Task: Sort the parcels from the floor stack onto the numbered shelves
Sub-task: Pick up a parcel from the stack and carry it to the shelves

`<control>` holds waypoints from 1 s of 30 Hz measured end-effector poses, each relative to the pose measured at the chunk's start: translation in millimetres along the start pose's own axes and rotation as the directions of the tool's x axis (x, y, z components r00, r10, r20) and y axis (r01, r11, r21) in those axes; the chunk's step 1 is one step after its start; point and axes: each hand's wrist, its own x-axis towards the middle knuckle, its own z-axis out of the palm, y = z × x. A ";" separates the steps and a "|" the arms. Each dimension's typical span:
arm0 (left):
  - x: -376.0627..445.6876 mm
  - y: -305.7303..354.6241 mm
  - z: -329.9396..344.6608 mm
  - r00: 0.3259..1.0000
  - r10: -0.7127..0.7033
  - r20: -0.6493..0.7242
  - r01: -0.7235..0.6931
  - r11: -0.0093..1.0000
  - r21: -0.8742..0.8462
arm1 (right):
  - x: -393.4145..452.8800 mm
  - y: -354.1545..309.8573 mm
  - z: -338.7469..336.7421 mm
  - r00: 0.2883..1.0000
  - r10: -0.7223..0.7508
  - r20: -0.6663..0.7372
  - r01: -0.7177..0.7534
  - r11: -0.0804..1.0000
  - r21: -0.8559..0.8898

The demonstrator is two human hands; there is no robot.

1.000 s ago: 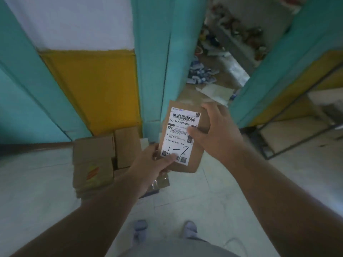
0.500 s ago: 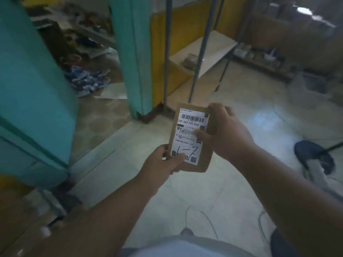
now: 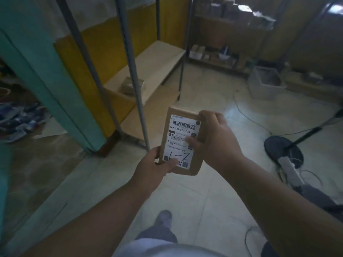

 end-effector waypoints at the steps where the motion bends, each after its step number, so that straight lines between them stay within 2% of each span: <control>1: 22.3 14.1 9.5 1.000 0.002 0.030 -0.003 1.000 0.007 | 19.5 9.5 -7.1 0.999 0.027 -0.017 -0.027 1.000 0.002; 7: 143.6 88.9 88.6 0.967 0.063 0.246 -0.084 0.994 0.075 | 124.7 85.6 -62.0 0.974 0.168 -0.149 -0.167 0.986 0.023; 12: 238.0 111.7 147.6 0.966 0.068 0.248 -0.104 0.985 0.135 | 214.8 156.6 -69.6 0.967 0.199 -0.158 -0.198 0.980 0.020; 16: 312.6 131.0 175.5 0.994 0.034 0.107 -0.044 0.995 0.086 | 315.4 194.0 -70.8 0.992 0.113 -0.058 -0.111 0.993 0.034; 21: 372.8 158.8 170.8 0.992 0.015 -0.125 -0.010 0.999 0.038 | 435.3 189.0 -68.4 0.986 -0.068 0.153 0.058 0.996 0.065; 26: 422.0 157.6 133.4 0.930 -0.028 -0.367 0.006 0.998 -0.061 | 533.2 144.4 -18.4 0.907 -0.275 0.320 0.262 0.961 0.085; 30: 464.4 156.9 95.1 0.858 -0.113 -0.501 0.069 0.992 -0.106 | 591.8 112.2 29.5 0.845 -0.368 0.387 0.360 0.928 0.097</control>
